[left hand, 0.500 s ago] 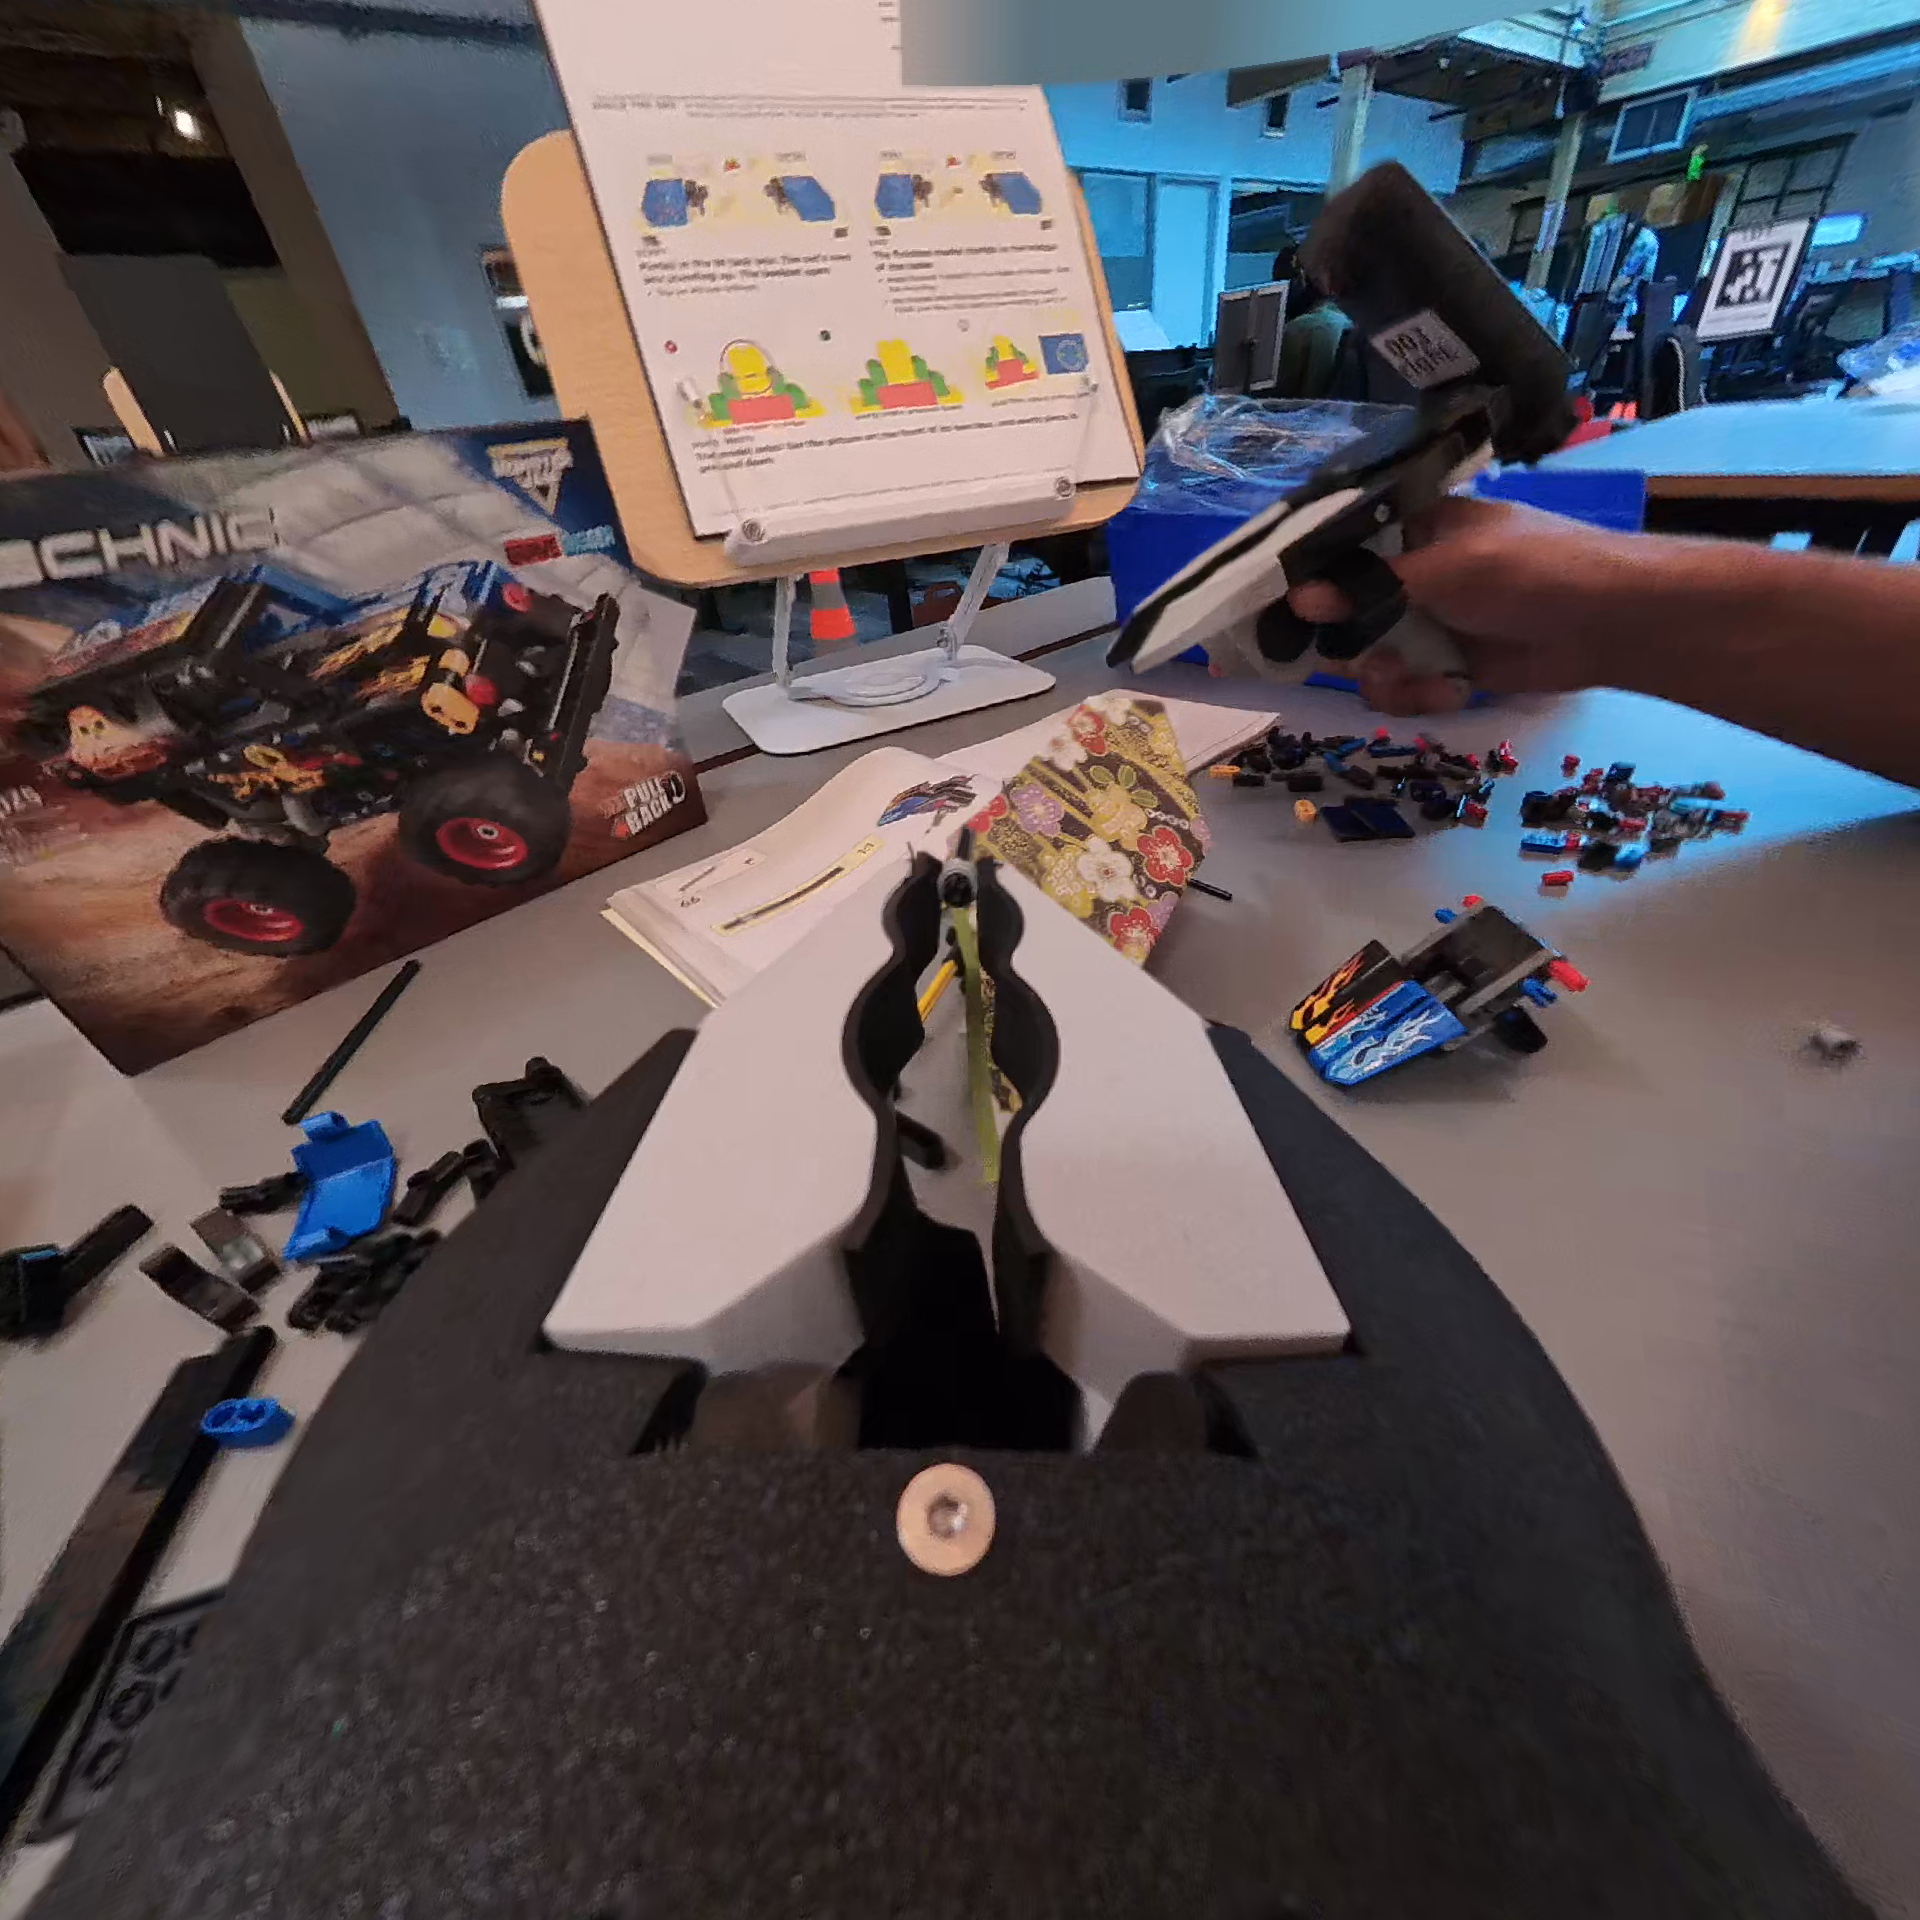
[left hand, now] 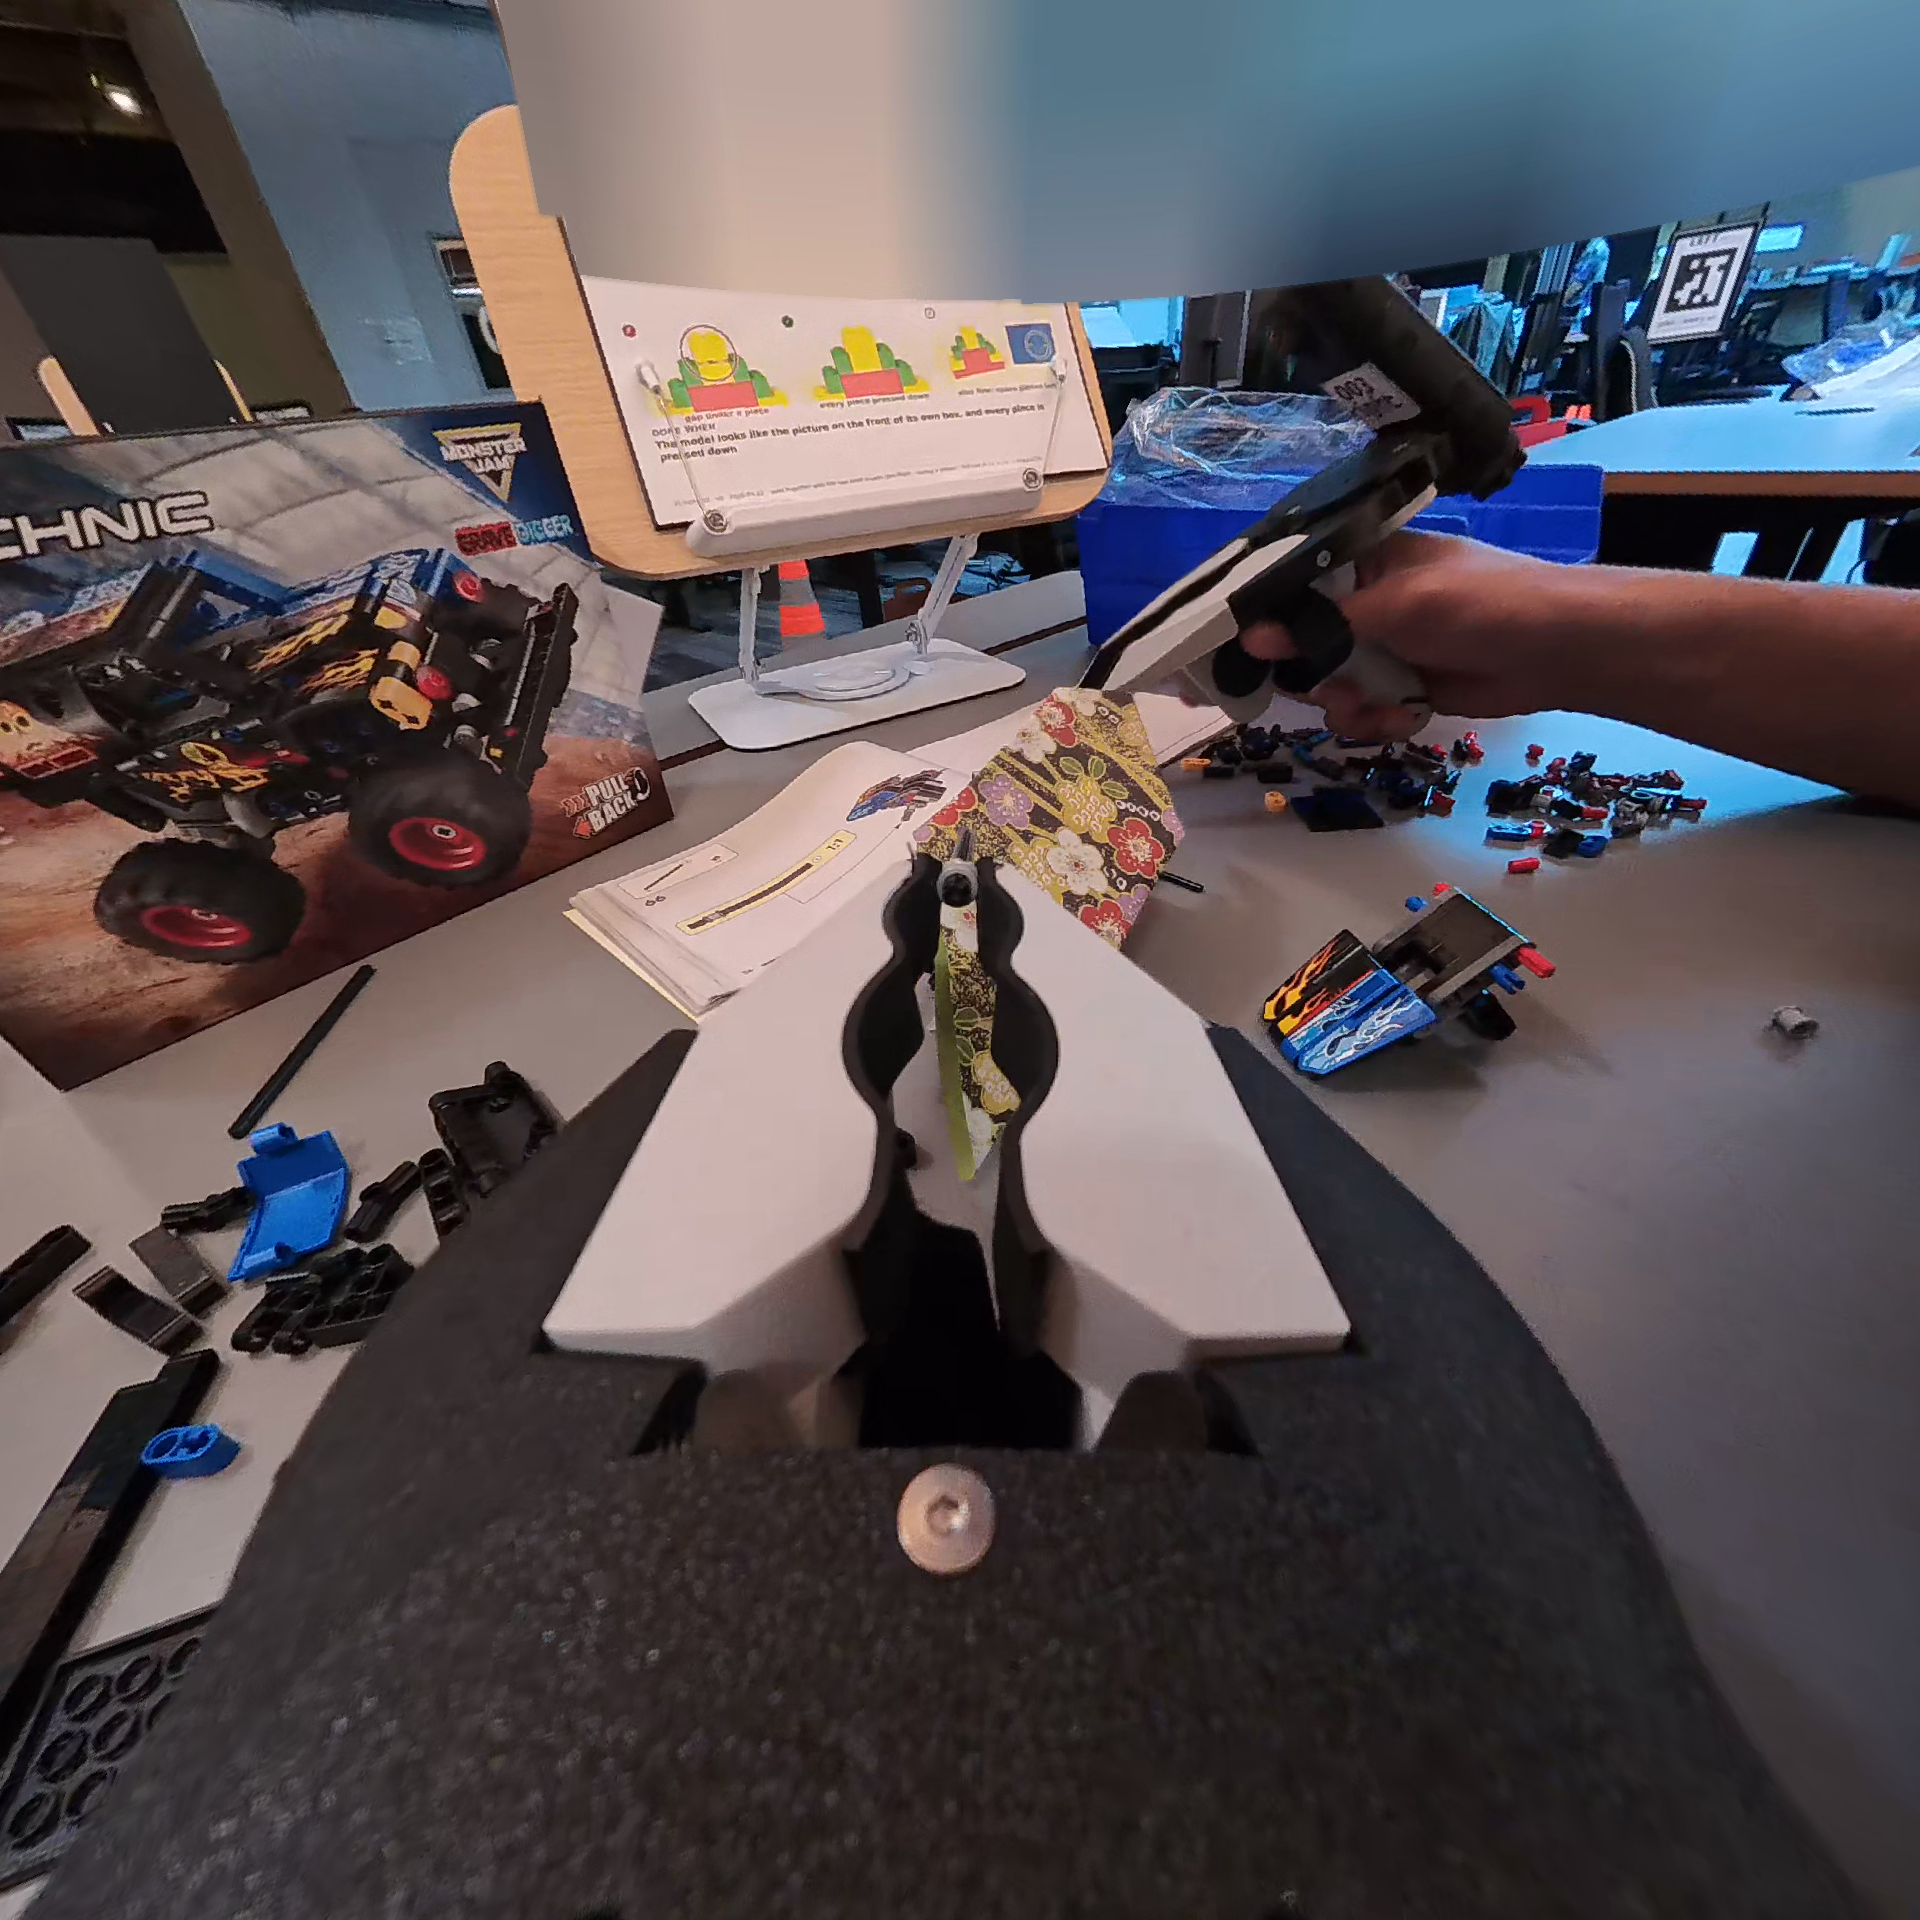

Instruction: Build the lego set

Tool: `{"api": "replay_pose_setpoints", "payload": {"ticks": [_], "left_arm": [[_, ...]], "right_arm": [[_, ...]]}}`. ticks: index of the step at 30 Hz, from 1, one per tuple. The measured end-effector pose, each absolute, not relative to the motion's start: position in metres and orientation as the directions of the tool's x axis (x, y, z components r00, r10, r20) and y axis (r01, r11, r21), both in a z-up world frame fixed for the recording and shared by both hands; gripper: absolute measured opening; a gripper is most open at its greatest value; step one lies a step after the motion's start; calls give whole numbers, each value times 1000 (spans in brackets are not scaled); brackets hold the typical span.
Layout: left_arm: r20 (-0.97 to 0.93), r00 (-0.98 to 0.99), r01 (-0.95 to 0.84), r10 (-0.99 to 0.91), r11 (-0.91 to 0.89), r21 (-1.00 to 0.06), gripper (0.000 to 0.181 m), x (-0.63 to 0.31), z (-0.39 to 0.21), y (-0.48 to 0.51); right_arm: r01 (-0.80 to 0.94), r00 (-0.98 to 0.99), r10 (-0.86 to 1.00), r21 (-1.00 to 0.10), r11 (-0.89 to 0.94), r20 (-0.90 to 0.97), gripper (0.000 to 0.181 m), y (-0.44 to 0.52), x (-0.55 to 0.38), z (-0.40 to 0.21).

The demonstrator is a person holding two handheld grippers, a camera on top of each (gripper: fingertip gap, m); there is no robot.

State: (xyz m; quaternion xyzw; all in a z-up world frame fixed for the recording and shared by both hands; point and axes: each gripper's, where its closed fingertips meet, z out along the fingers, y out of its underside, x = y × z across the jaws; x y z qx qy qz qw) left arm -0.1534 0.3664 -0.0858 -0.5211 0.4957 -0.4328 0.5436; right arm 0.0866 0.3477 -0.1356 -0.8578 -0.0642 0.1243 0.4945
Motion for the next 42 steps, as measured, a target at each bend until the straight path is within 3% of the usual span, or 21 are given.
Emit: {"api": "replay_pose_setpoints", "payload": {"ticks": [20,30,35,38,42], "left_arm": [[-265,147,-110,-953,250,-962,5,-154,-92,350],[-154,137,-84,-979,143,-986,5,-164,-90,308],[-147,165,-71,-975,137,-988,5,-172,-88,277],[-100,177,29,-979,107,-994,5,-183,-76,261],[-82,119,61,-990,90,-994,4,-186,-73,246]], "right_arm": [[73,947,313,-898,-433,-74,33,330,62,-107],[127,891,450,-915,-384,-66,30,312,34,-98],[137,730,651,-890,-435,-206,31,287,-5,-107],[115,431,807,-863,-492,-402,39,241,-45,-98],[309,450,828,-811,-496,-335,48,230,-50,-128]]}}
